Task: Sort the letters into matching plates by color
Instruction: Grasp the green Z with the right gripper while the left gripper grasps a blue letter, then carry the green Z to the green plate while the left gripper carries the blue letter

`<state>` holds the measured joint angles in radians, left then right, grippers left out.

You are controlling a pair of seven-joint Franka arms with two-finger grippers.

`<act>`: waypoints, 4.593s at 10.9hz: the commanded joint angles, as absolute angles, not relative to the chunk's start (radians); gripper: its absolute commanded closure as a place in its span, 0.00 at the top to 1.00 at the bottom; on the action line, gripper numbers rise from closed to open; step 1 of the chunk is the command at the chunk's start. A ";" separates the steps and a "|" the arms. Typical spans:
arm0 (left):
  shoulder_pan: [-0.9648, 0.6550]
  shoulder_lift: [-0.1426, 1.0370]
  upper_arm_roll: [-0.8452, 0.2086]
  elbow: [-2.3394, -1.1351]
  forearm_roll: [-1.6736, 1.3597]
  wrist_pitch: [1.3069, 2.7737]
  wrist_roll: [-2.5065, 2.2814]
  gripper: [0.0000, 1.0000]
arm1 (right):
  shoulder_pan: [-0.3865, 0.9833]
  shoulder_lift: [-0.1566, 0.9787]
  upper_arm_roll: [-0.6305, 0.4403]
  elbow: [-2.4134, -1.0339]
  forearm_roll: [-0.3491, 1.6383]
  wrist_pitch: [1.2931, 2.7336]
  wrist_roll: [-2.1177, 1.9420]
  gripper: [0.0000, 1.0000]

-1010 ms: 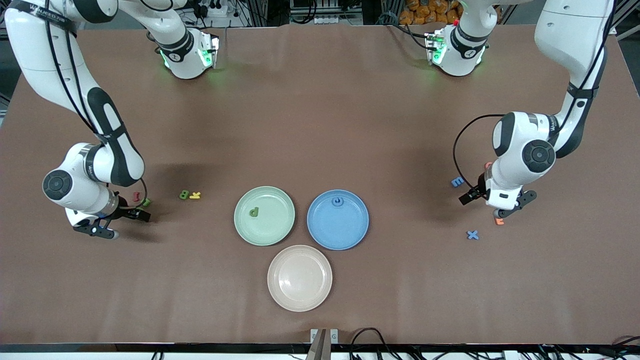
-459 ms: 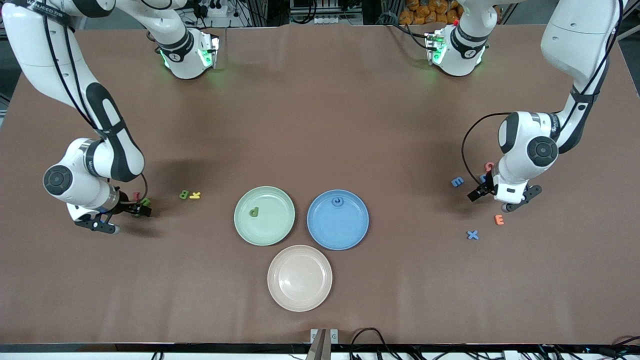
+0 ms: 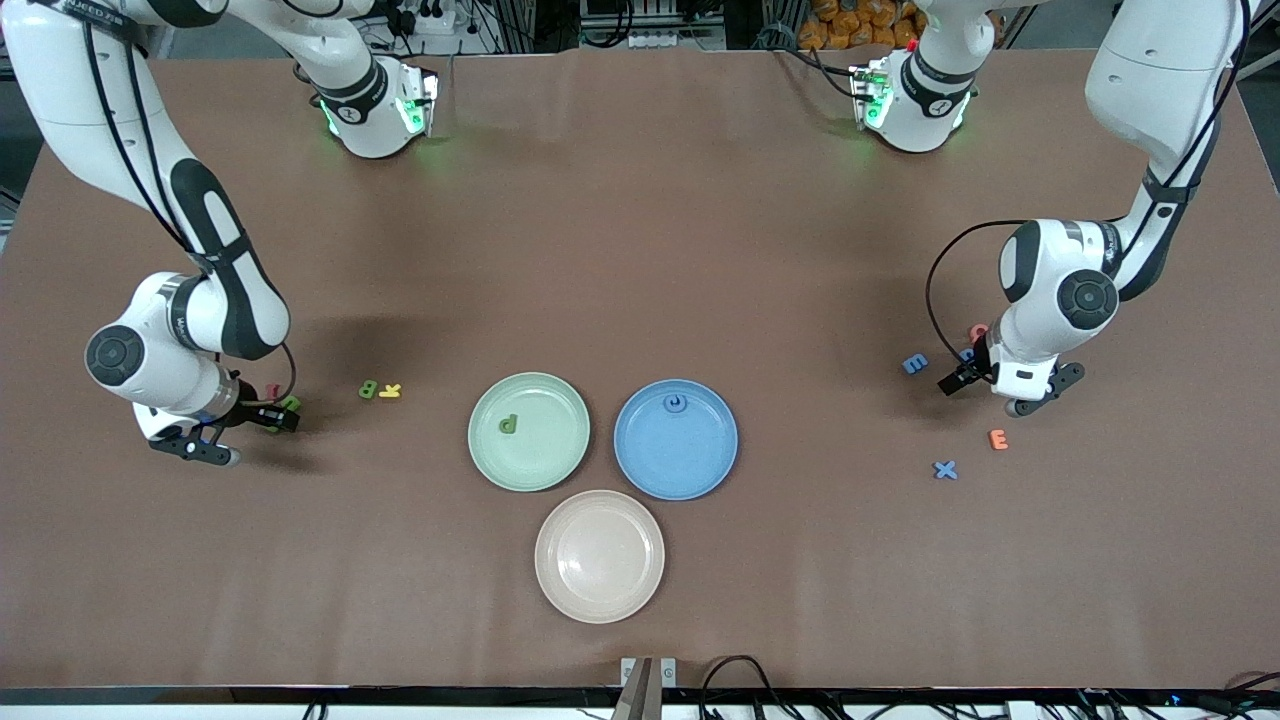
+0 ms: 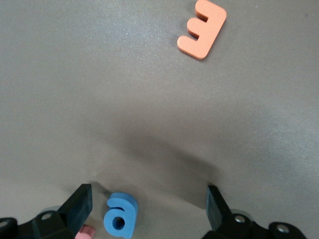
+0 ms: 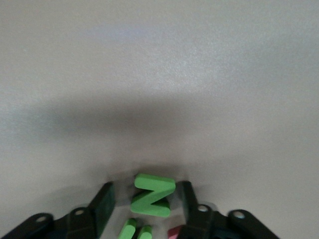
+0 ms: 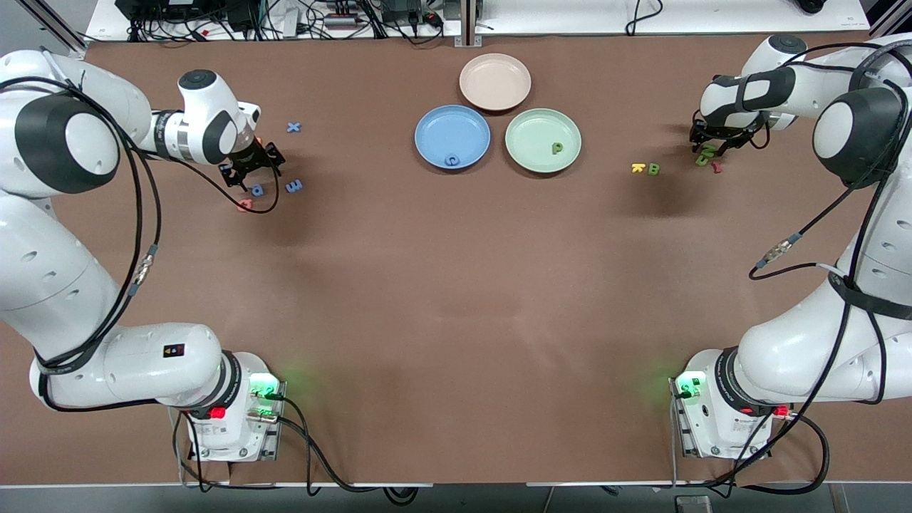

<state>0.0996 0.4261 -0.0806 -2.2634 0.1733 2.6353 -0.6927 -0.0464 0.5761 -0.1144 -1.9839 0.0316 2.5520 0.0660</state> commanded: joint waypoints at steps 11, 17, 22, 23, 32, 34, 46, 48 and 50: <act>0.104 0.417 -0.097 -2.303 0.202 2.652 -0.703 1.00 | -0.087 0.551 -0.077 -2.003 0.018 2.580 0.018 0.21; 0.103 0.416 -0.097 -2.307 0.202 2.654 -0.701 0.81 | -0.077 0.525 -0.043 -1.985 0.038 2.560 0.073 0.20; 0.107 0.411 -0.097 -2.310 0.202 2.652 -0.703 0.00 | 0.044 0.517 -0.037 -1.979 0.149 2.560 0.216 0.20; 0.107 0.410 -0.097 -2.310 0.202 2.652 -0.703 0.00 | 0.073 0.517 -0.037 -1.977 0.167 2.560 0.248 0.20; 0.059 0.396 -0.258 -2.060 0.198 2.399 -0.954 0.00 | 0.339 0.528 0.021 -1.878 0.186 2.493 0.670 0.21; -0.038 0.416 -0.261 -2.002 0.192 2.391 -1.107 0.00 | 0.386 0.549 0.028 -1.844 0.186 2.493 0.750 0.21; -0.382 0.624 -0.258 -1.648 0.189 2.385 -1.686 0.00 | 0.347 0.565 -0.006 -1.801 0.164 2.373 0.522 1.00; -0.383 0.649 -0.258 -1.638 0.189 2.387 -1.686 0.00 | 0.305 0.563 -0.021 -1.805 0.163 2.373 0.474 1.00; -0.397 0.684 -0.255 -1.594 0.195 2.408 -1.686 0.00 | 0.259 0.563 -0.034 -1.816 0.163 2.373 0.414 1.00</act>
